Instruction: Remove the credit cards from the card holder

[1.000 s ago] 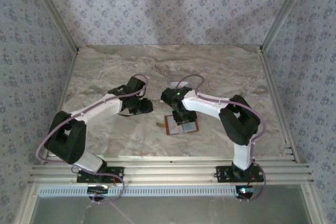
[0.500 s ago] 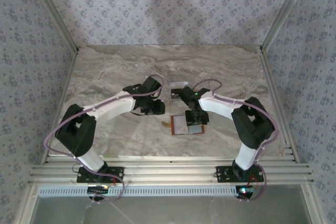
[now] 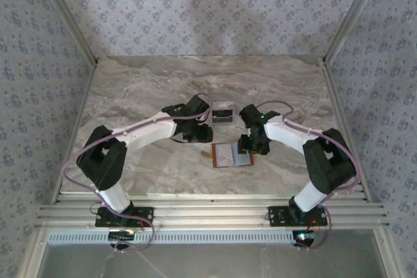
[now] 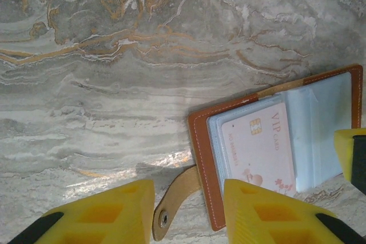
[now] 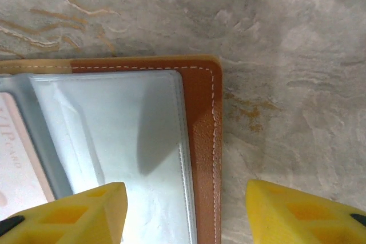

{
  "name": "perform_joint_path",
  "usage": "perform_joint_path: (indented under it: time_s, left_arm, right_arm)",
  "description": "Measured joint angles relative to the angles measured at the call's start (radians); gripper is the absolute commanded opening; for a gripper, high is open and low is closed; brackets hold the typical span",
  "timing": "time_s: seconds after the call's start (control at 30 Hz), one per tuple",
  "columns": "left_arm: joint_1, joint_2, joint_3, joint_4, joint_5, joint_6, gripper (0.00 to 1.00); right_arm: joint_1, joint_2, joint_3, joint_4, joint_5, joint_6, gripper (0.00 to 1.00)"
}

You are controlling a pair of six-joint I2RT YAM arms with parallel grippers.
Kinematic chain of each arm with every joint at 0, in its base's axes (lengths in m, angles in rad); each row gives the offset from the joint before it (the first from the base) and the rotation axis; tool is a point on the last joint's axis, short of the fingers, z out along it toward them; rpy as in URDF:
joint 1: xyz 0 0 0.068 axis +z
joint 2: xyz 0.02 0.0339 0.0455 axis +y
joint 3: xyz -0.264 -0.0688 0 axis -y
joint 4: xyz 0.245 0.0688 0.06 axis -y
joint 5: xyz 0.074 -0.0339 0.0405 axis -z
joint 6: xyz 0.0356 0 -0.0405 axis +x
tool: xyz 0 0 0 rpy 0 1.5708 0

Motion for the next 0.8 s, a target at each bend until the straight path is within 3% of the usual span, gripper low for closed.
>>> perform_joint_path:
  time_s: [0.37, 0.8]
  left_arm:
    - [-0.045, 0.029, 0.002, 0.028, 0.028, -0.059, 0.37]
    - [-0.021, 0.029, -0.118, 0.061, 0.031, -0.11, 0.33]
  right_arm:
    - [-0.017, 0.0, -0.055, 0.11, -0.135, 0.0, 0.41]
    - [0.095, 0.062, -0.009, 0.168, -0.181, 0.023, 0.33]
